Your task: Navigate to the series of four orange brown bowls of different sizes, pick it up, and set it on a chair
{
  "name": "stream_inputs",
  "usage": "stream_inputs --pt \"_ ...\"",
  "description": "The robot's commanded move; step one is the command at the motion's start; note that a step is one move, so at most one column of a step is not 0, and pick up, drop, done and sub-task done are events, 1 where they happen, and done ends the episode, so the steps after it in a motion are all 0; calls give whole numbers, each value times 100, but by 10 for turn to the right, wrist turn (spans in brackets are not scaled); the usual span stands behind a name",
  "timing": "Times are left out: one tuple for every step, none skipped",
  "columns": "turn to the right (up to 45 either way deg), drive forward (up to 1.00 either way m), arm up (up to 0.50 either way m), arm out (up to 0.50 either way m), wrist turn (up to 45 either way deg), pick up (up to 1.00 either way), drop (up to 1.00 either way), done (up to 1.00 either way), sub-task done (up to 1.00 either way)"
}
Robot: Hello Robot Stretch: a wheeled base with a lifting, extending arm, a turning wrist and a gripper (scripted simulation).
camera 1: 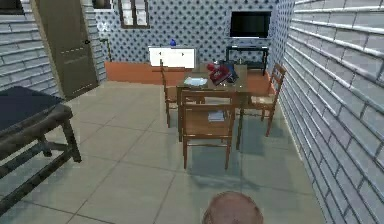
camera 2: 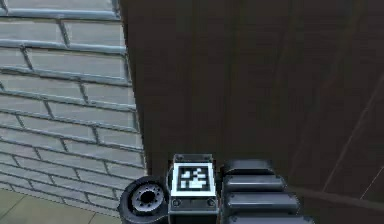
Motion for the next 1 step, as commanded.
stream_inputs --pt "0 100 0 0 0 0 0 0 0"
